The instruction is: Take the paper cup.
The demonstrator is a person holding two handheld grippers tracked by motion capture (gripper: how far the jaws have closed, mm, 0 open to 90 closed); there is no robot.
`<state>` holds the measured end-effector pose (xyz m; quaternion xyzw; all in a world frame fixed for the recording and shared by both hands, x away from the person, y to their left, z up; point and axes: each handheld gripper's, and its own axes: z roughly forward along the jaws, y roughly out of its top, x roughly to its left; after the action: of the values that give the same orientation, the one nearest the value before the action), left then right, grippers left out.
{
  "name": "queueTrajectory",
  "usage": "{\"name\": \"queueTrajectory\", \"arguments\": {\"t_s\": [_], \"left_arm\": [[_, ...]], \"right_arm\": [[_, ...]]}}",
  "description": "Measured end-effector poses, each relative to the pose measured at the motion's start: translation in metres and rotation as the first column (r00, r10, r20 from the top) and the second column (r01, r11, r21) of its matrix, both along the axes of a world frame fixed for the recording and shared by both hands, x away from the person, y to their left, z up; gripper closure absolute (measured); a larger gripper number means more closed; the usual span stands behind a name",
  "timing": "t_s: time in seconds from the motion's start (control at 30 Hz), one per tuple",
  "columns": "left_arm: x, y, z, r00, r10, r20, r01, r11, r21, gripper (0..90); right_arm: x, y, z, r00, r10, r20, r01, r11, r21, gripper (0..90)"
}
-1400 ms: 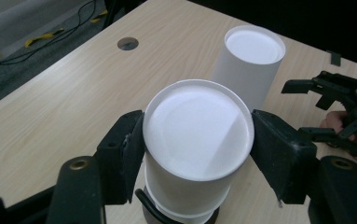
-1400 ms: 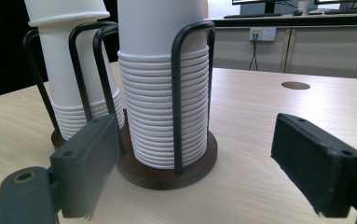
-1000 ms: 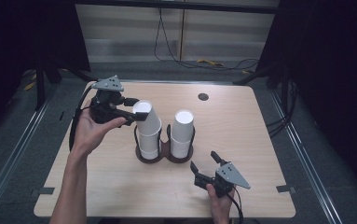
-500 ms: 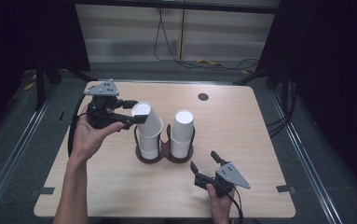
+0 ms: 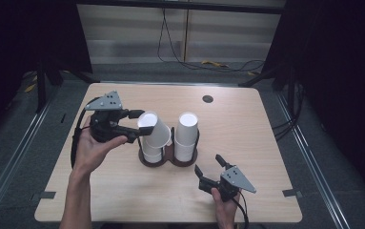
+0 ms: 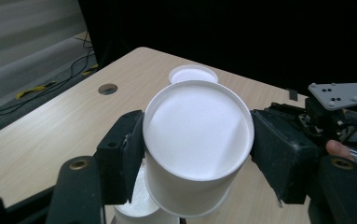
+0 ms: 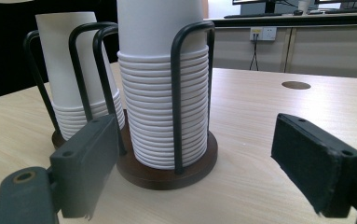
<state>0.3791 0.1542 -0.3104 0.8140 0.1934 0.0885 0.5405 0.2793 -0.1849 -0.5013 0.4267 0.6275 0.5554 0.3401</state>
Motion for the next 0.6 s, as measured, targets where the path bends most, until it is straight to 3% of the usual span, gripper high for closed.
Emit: {"name": "queueTrajectory", "arguments": {"t_s": [0.27, 0.6], "left_arm": [[-0.005, -0.002, -0.012, 1.0000, -0.004, -0.008, 0.004, 0.9999, -0.017, 36.6], [-0.018, -0.004, -0.021, 0.9991, -0.043, -0.007, 0.042, 0.9979, -0.049, 36.6]], "right_arm": [[0.000, 0.000, 0.000, 1.0000, 0.007, 0.001, -0.007, 1.000, -0.001, 14.1], [0.002, -0.001, 0.000, 0.9996, 0.026, -0.011, -0.026, 1.000, 0.004, 13.2]]}}
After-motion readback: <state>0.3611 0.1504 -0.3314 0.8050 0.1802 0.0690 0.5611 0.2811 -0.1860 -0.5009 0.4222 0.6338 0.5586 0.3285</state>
